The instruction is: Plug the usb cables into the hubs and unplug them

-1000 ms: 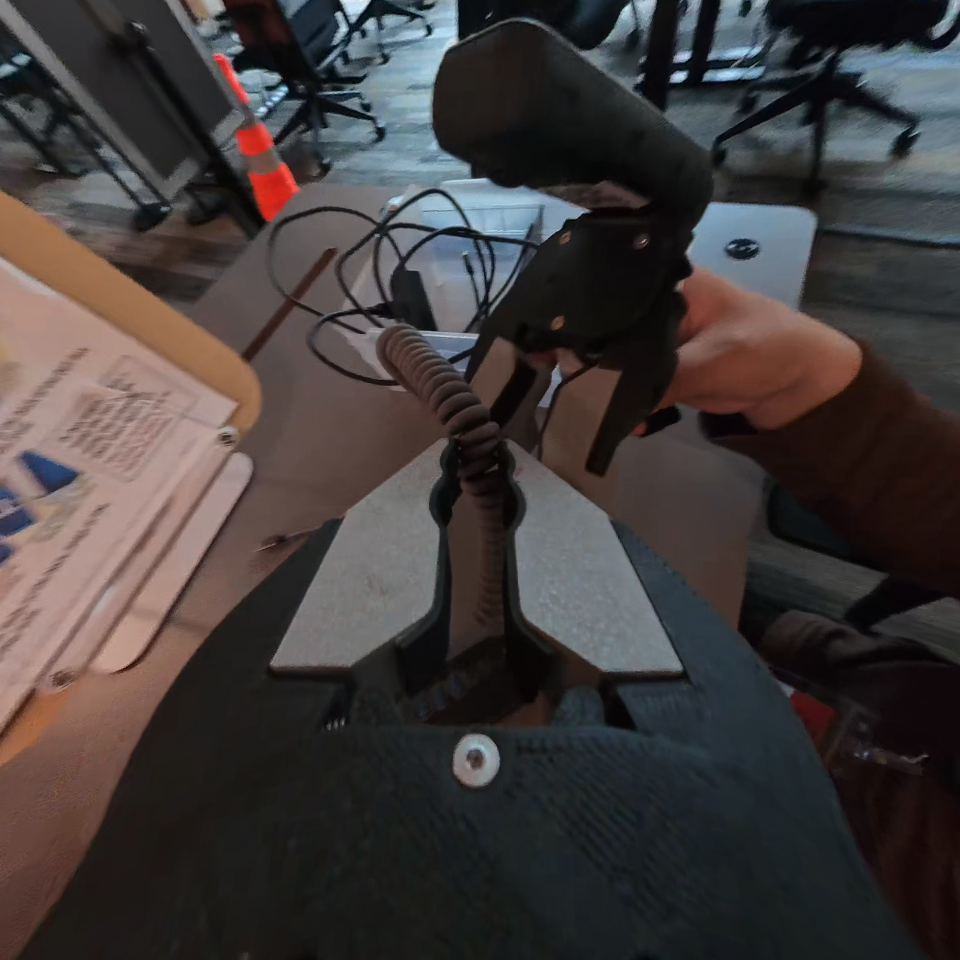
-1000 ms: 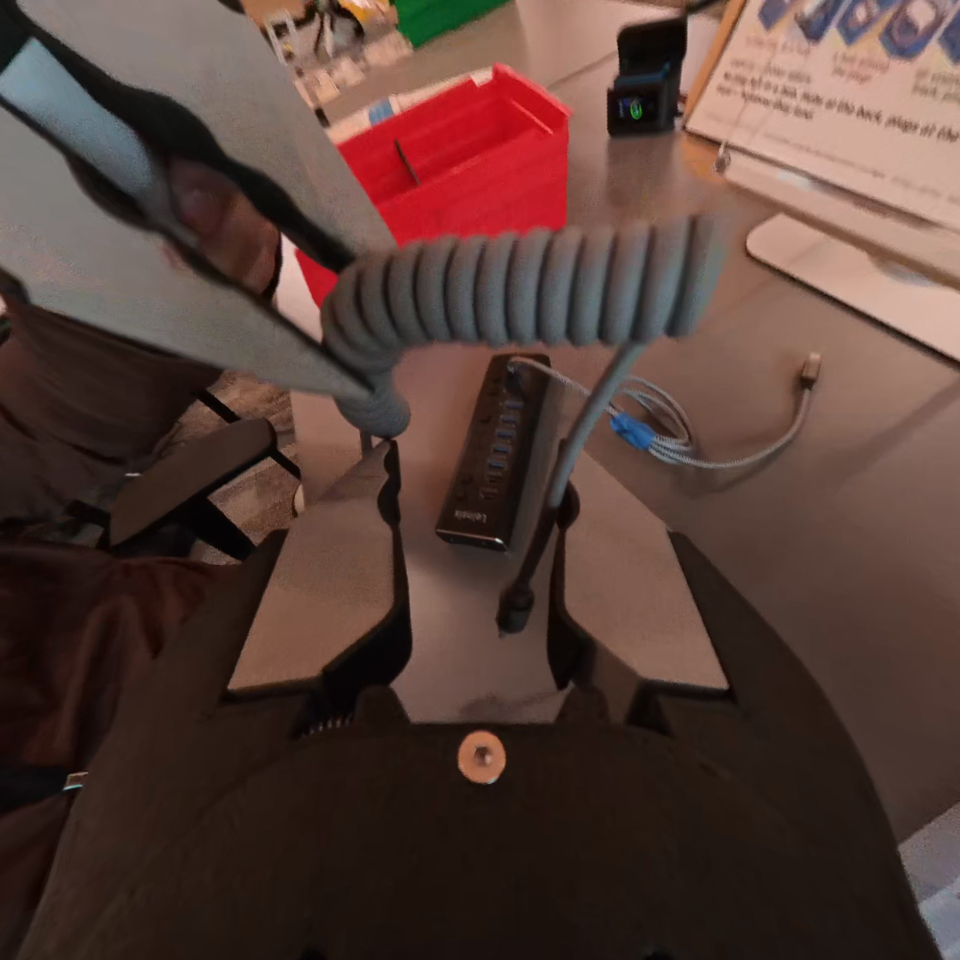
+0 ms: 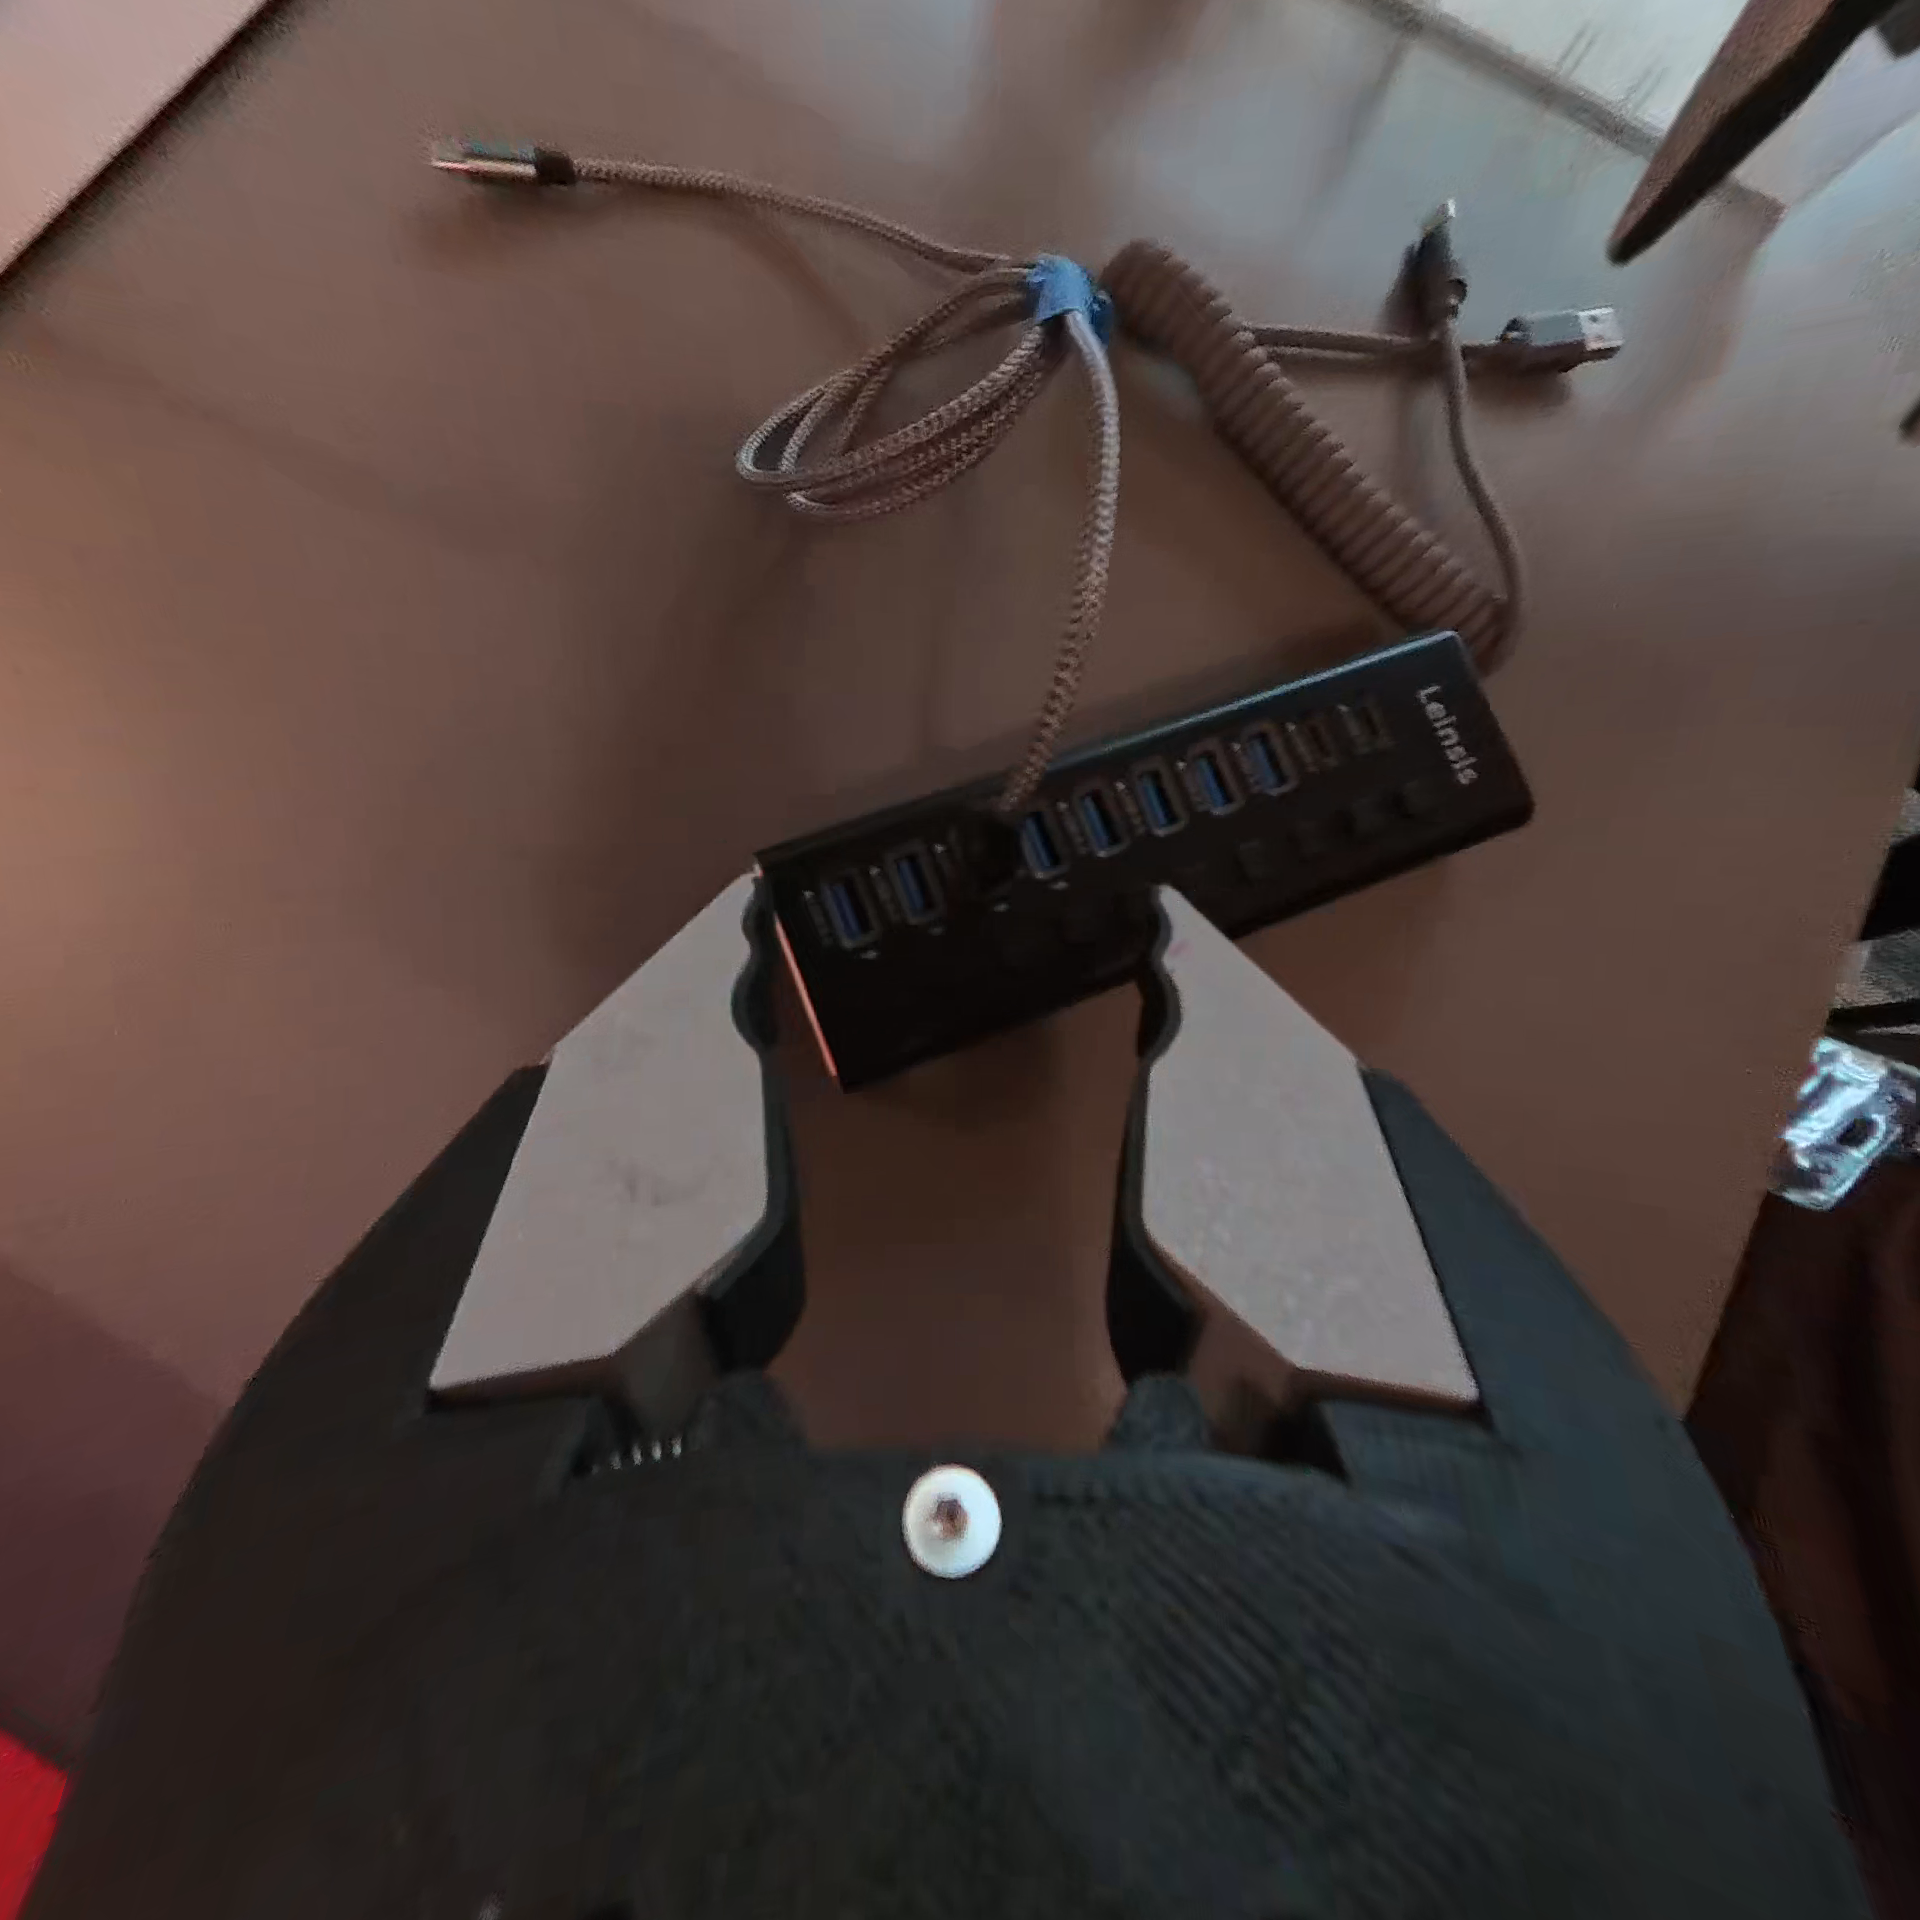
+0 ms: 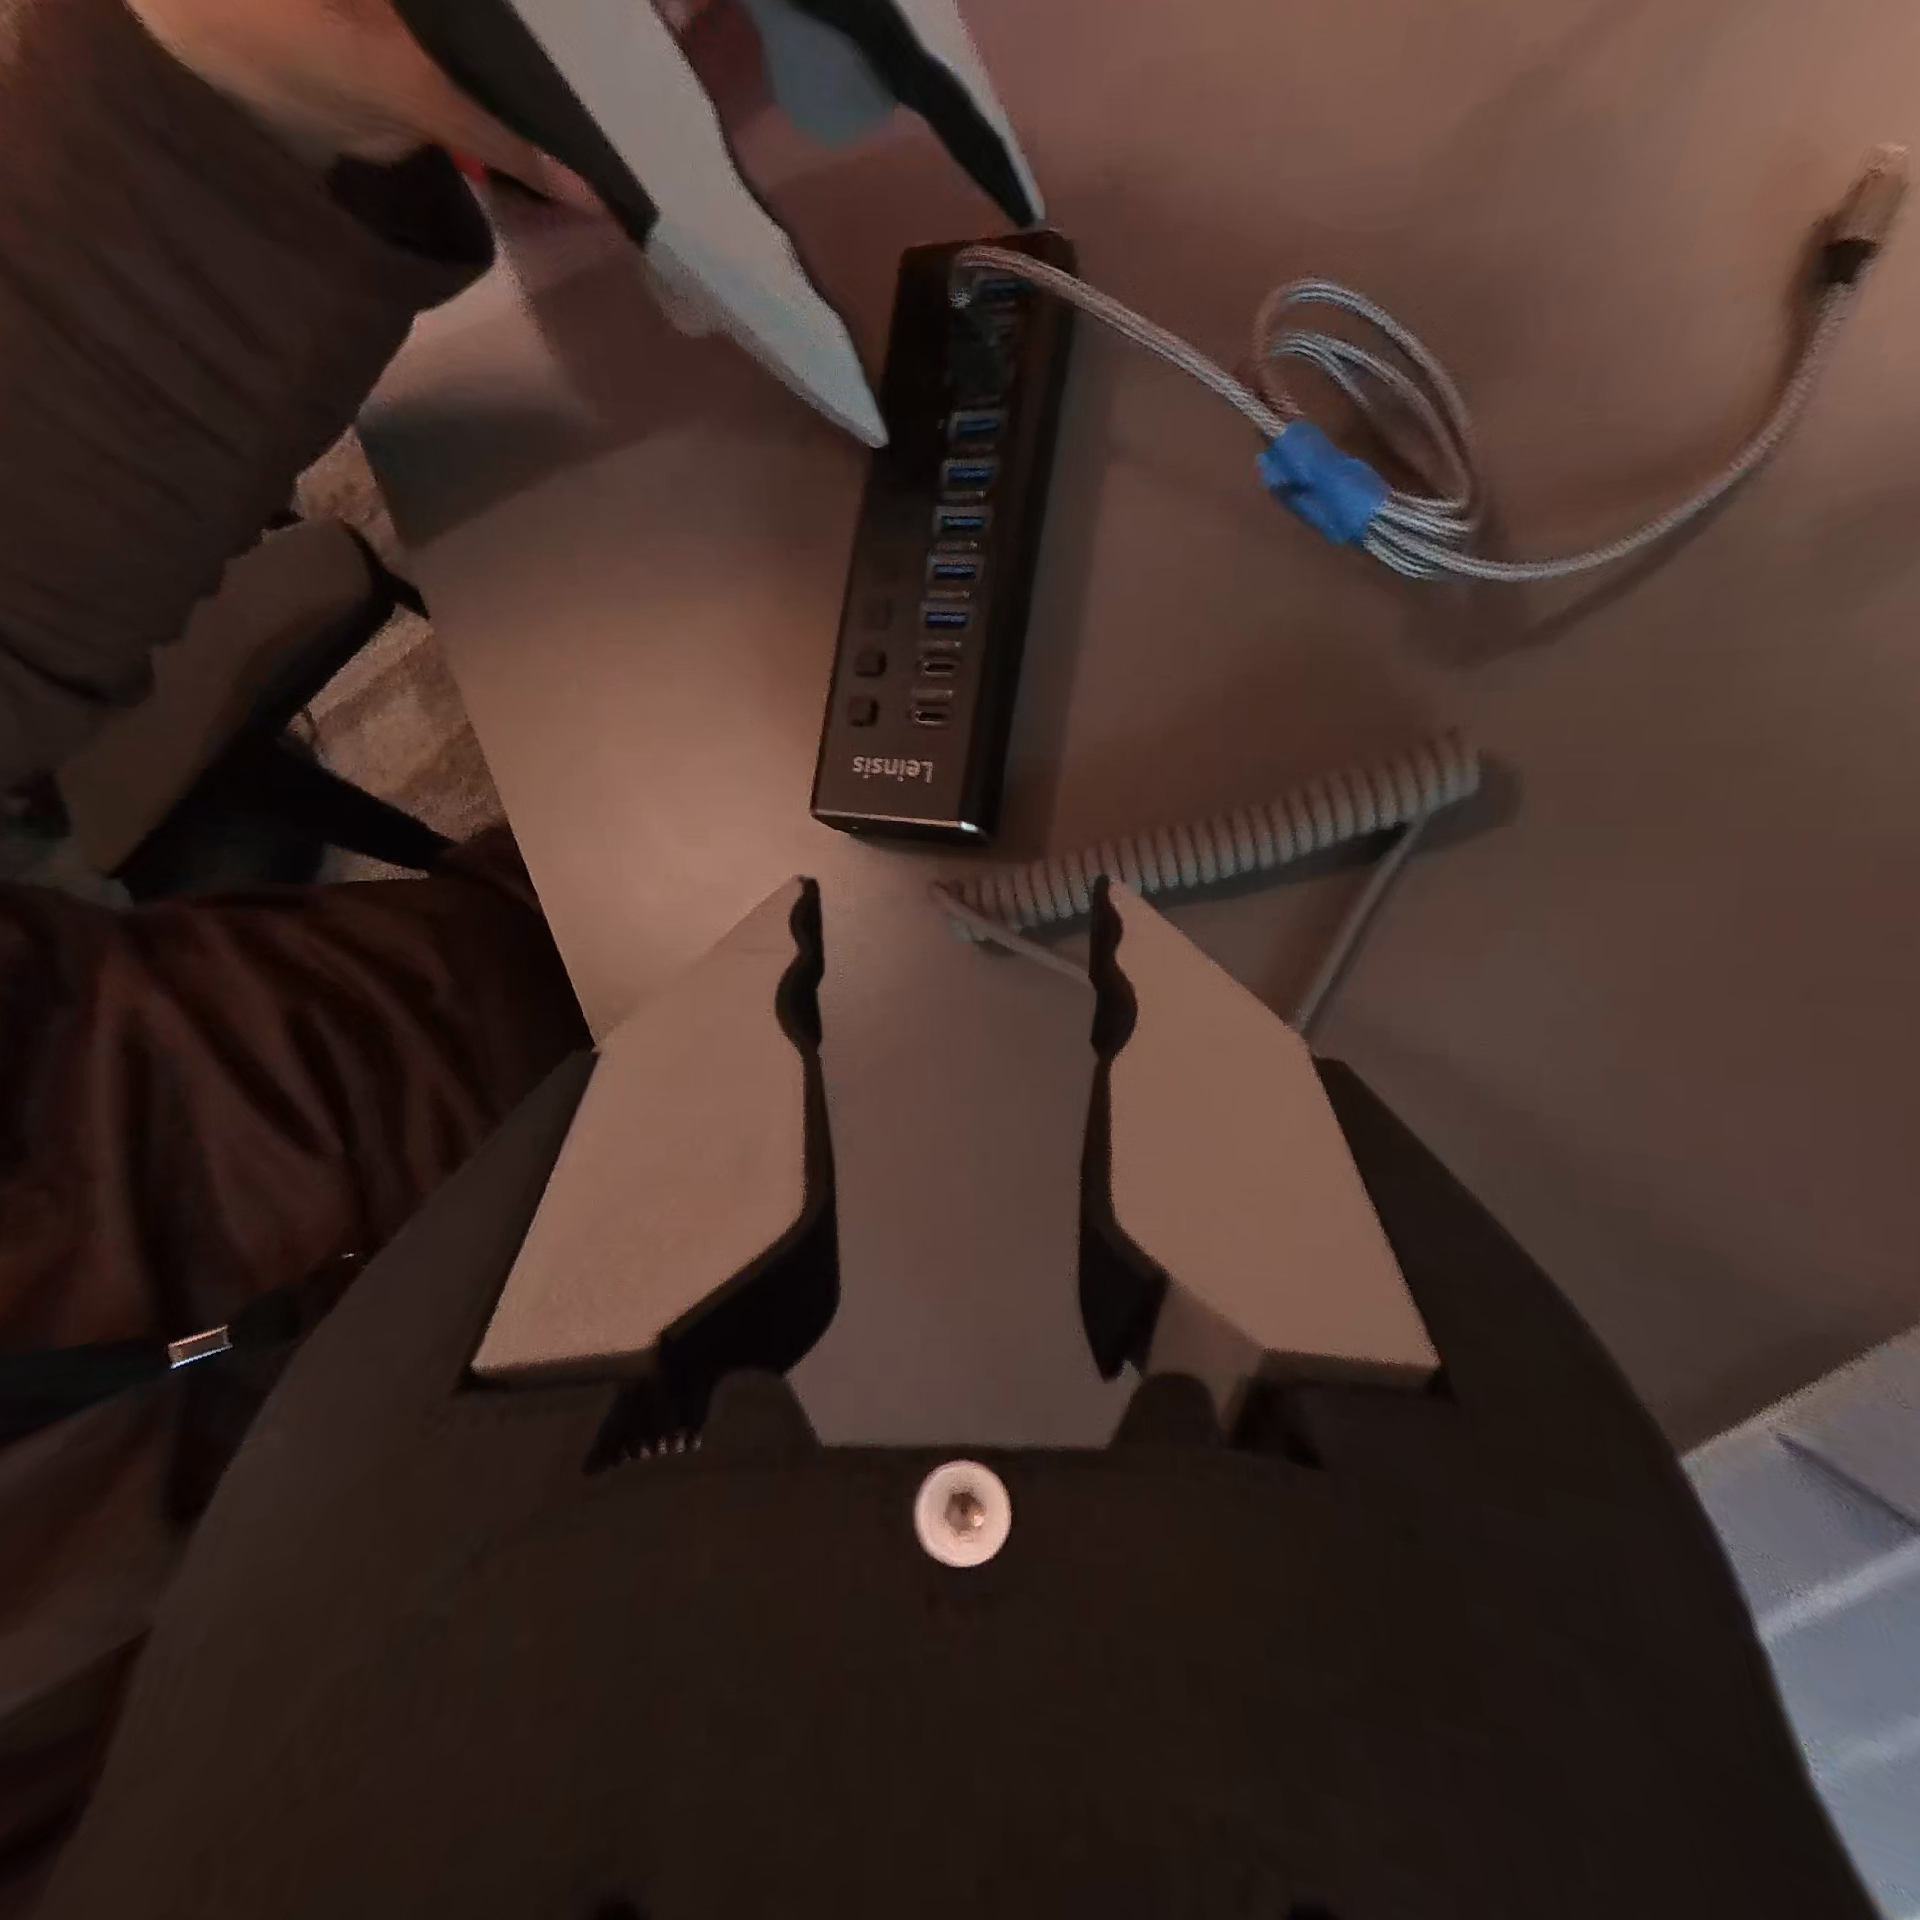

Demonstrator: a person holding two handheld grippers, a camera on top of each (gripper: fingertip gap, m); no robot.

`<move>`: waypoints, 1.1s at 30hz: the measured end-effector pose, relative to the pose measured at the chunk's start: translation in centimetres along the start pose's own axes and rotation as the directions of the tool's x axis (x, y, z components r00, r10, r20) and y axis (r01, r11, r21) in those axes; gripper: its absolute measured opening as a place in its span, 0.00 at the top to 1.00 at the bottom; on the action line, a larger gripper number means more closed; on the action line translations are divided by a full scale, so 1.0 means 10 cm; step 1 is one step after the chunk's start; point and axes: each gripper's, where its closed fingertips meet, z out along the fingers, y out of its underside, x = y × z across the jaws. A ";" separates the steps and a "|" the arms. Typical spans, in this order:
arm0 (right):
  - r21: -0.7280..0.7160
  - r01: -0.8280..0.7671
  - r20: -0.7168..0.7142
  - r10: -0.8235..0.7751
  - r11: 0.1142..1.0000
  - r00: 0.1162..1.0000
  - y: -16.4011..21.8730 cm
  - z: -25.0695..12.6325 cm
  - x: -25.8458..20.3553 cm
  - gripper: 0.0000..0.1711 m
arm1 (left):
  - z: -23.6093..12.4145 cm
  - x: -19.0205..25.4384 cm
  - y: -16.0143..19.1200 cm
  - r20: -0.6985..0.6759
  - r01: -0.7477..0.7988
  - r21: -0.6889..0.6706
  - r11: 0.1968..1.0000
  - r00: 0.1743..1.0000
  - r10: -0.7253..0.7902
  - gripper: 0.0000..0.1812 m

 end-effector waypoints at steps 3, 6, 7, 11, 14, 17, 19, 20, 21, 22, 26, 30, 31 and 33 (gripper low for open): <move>0.004 0.033 0.038 -0.034 0.999 0.999 -0.11 0.21 -0.09 0.70 | 0.00 0.03 0.00 -0.006 0.017 0.043 0.999 1.000 -0.017 0.58; 0.061 0.117 -0.042 -0.114 0.991 0.993 -0.33 0.43 -0.05 0.75 | 0.00 0.08 0.03 0.017 0.006 0.069 0.998 1.000 -0.007 0.53; 0.075 0.142 -0.069 -0.137 0.987 0.988 -0.38 0.49 -0.04 0.77 | 0.00 0.11 0.06 0.039 -0.023 0.050 0.998 0.999 0.021 0.51; 0.039 0.169 -0.022 -0.168 0.985 0.986 -0.38 0.72 -0.21 0.73 | -0.04 0.25 0.23 0.093 -0.104 -0.053 0.993 0.990 0.109 0.41; -0.009 0.181 -0.072 -0.181 0.983 0.981 -0.36 0.91 -0.18 0.68 | -0.12 0.34 0.28 0.078 -0.105 -0.053 0.993 0.991 0.109 0.51; -0.067 0.177 -0.186 -0.187 0.982 0.965 -0.33 1.11 -0.01 0.59 | -0.19 0.34 0.31 0.056 -0.052 -0.024 0.998 0.997 0.053 0.54; -0.104 0.153 -0.201 -0.171 0.983 0.964 -0.29 1.24 0.04 0.53 | -0.22 0.26 0.38 0.073 -0.026 -0.018 1.000 0.997 0.027 0.54; -0.095 0.152 -0.206 -0.169 0.984 0.964 -0.30 1.27 0.05 0.50 | -0.23 0.26 0.40 0.061 -0.005 -0.008 1.000 0.998 0.006 0.54; -0.085 0.158 -0.211 -0.173 0.984 0.962 -0.33 1.29 0.04 0.54 | -0.23 0.27 0.42 0.038 0.019 0.006 1.000 0.999 -0.019 0.53; -0.078 0.162 -0.202 -0.175 0.984 0.964 -0.35 1.31 0.01 0.58 | -0.24 0.28 0.44 0.017 0.040 0.023 0.999 0.999 -0.040 0.53; -0.070 0.196 -0.097 -0.202 0.978 0.975 -0.36 1.33 -0.12 0.66 | -0.29 0.21 0.50 0.017 0.086 0.086 0.993 0.996 -0.088 0.53; 0.036 0.180 0.061 -0.182 0.983 0.981 -0.38 1.20 -0.27 0.67 | -0.30 0.21 0.58 0.001 0.069 0.111 0.991 0.998 -0.070 0.53; 0.078 0.173 0.115 -0.181 0.982 0.977 -0.40 1.13 -0.32 0.67 | -0.30 0.22 0.58 0.005 0.054 0.122 0.991 0.998 -0.055 0.54; 0.165 0.180 0.197 -0.212 0.970 0.957 -0.47 1.00 -0.42 0.67 | -0.32 0.28 0.53 -0.007 0.014 0.150 0.989 1.000 -0.013 0.53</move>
